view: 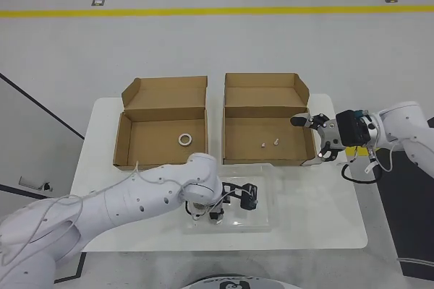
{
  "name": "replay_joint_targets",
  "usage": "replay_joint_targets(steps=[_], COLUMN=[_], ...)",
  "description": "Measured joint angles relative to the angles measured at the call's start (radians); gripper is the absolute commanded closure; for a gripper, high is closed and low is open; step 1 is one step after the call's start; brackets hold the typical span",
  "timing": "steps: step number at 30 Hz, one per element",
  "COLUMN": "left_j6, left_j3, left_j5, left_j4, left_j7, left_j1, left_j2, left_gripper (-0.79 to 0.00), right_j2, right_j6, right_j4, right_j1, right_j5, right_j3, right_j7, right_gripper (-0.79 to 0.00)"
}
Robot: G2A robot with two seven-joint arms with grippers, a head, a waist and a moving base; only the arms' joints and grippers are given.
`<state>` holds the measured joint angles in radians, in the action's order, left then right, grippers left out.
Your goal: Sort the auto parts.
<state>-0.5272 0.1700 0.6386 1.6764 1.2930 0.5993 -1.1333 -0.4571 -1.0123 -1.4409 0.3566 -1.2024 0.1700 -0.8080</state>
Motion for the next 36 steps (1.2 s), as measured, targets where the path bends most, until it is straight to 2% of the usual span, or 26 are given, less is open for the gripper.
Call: replay_joint_targets(steps=[14,29,36], left_j6=[0.002,-0.005,-0.006], left_j3=[0.000,0.000,0.000], left_j5=[0.033,0.037,0.036], left_j4=[-0.043,-0.024,-0.015], left_j7=[0.002,-0.005,-0.005], left_j1=[0.009,0.014,0.012], left_j2=[-0.023,-0.009,0.002], left_gripper=[-0.280,-0.231,-0.271], right_j2=[0.000,0.000,0.000], right_j6=[0.000,0.000,0.000], right_j4=[0.000,0.000,0.000], right_j1=[0.000,0.000,0.000], right_j5=[0.000,0.000,0.000], right_j3=[0.000,0.000,0.000], right_j7=[0.000,0.000,0.000], right_gripper=[-0.785,-0.785,-0.785])
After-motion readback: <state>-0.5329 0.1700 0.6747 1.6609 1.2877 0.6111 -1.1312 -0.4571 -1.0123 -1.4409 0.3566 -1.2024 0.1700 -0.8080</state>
